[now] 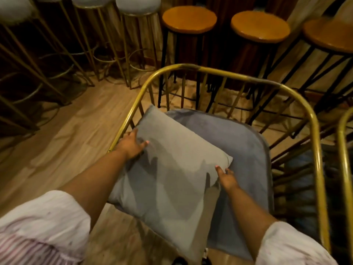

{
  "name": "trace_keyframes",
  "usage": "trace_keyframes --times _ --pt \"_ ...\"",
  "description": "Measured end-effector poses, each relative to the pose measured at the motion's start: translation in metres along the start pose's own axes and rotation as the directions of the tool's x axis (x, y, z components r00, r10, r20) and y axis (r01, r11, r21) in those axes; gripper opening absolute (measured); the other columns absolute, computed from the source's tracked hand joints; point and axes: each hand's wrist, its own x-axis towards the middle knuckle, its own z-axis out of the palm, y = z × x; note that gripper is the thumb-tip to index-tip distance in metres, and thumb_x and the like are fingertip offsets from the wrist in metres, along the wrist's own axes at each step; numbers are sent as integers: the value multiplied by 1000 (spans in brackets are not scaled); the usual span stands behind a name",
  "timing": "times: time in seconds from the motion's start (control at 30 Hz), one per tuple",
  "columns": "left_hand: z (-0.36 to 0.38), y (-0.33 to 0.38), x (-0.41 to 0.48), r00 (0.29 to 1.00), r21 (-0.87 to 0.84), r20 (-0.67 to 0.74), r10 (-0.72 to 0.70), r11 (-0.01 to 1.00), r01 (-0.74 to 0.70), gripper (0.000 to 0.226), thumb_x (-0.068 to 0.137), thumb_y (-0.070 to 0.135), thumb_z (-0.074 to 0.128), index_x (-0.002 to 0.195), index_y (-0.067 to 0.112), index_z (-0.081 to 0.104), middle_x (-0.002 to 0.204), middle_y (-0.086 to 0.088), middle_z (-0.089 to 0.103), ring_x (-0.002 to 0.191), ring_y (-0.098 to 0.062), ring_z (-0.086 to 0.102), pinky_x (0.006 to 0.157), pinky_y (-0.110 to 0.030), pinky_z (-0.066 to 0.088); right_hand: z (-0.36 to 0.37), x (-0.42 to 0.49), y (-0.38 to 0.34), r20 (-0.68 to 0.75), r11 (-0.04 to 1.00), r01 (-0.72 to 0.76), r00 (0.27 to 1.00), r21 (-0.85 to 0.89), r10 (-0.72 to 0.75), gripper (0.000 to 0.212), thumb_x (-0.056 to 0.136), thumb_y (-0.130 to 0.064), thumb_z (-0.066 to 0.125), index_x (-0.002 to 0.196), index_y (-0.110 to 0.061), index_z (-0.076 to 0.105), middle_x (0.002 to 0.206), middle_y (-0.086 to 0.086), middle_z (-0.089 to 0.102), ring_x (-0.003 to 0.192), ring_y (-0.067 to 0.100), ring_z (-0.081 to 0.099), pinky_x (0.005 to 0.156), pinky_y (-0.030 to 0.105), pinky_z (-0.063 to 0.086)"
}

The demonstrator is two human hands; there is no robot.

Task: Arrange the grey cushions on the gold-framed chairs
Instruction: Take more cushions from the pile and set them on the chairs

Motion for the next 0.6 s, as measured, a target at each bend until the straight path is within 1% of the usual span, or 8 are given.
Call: trace_keyframes --times 0.1,0.17,0.23,0.3,0.4,0.47,0.53,0.6 --pt "9 -5 15 997 8 21 -67 998 67 79 85 46 61 149 13 29 150 -18 41 136 -37 42 113 -44 36 11 13 9 35 996 -56 998 63 54 75 92 -38 55 148 -3 20 156 17 25 140 36 31 110 40 30" --pt "16 -7 23 995 -4 7 -104 995 104 75 85 43 62 146 10 33 146 -18 45 133 -36 46 108 -41 38 18 18 24 66 988 -110 992 112 103 84 89 -44 58 151 -10 14 158 13 22 141 35 30 113 45 28" --pt "20 -11 31 991 -27 -7 -134 991 134 81 84 44 63 148 10 28 149 -18 42 135 -36 43 108 -40 37 21 20 41 97 966 -180 982 186 164 94 82 -51 63 152 -20 9 158 8 23 140 35 32 111 53 30" --pt "26 -15 36 986 -79 10 -164 983 164 89 82 45 66 152 13 20 154 -15 35 139 -35 38 111 -40 33 27 22 55 157 936 -232 968 266 195 111 64 -66 71 151 -27 14 154 5 32 135 34 39 108 59 34" --pt "32 -20 41 983 -70 27 -183 980 185 103 70 62 69 151 19 22 154 -13 36 139 -37 37 115 -45 32 39 27 63 193 881 -217 970 421 147 141 30 -77 78 149 -25 24 148 5 43 128 31 49 107 53 40" --pt "35 -18 38 980 -77 1 -198 977 198 106 63 71 66 149 22 27 151 -13 41 135 -39 42 111 -49 36 42 26 54 164 867 -197 977 458 135 136 37 -71 81 150 -23 23 150 6 40 129 32 47 107 52 40" --pt "35 -15 31 978 -148 -32 -204 969 198 101 64 70 66 147 23 31 147 -13 46 130 -40 47 105 -48 42 37 19 44 145 856 -167 983 489 109 116 58 -57 81 151 -21 21 151 7 38 130 33 46 107 50 40" --pt "35 -8 21 978 -209 -61 -200 961 183 95 67 68 66 145 23 36 144 -12 49 126 -39 50 102 -47 44 23 15 36 120 867 -119 990 484 69 104 67 -45 80 149 -18 22 149 7 42 129 32 47 107 49 41"
